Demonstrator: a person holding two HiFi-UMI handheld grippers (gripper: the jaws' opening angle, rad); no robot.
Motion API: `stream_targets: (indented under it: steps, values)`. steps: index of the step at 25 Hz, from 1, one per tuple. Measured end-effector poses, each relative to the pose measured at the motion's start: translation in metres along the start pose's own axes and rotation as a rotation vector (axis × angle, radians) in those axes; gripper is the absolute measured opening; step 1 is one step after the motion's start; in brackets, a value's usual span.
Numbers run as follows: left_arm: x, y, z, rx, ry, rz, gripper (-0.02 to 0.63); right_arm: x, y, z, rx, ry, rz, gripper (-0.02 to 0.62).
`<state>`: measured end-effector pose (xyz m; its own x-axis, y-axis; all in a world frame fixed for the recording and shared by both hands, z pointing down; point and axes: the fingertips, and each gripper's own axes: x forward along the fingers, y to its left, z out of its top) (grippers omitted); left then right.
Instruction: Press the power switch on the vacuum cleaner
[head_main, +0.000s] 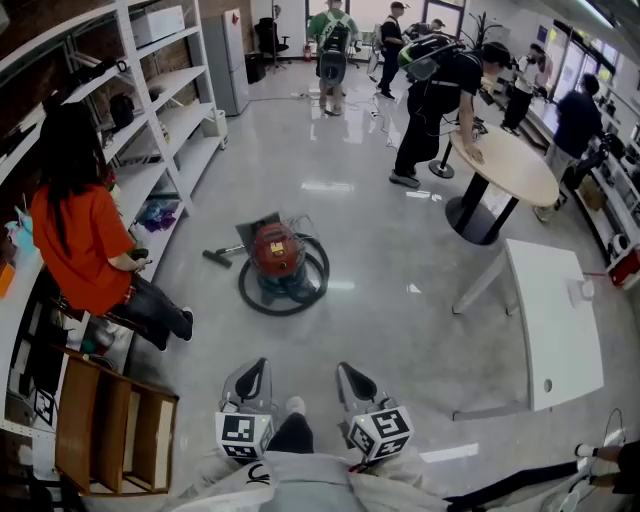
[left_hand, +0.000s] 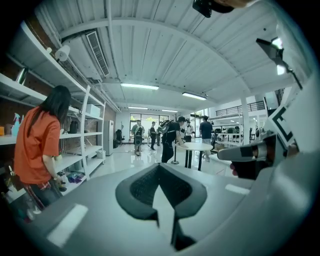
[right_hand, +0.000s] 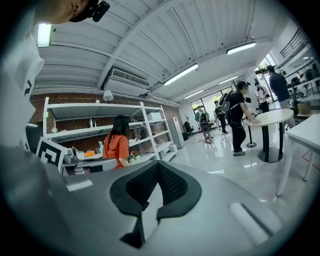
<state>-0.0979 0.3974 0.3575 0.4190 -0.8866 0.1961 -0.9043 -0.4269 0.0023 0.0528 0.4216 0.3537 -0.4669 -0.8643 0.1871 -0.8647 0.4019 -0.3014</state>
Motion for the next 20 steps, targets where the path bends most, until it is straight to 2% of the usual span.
stream_targets:
  steps: [10, 20]
  values:
    - [0.064, 0.051, 0.008, -0.015, 0.025, -0.025, 0.0, 0.076, -0.013, 0.019, 0.008, 0.023, -0.025, 0.002]
    - [0.102, 0.11, 0.013, -0.017, 0.019, 0.004, 0.0, 0.148, -0.006, 0.033, -0.018, 0.051, -0.001, 0.002]
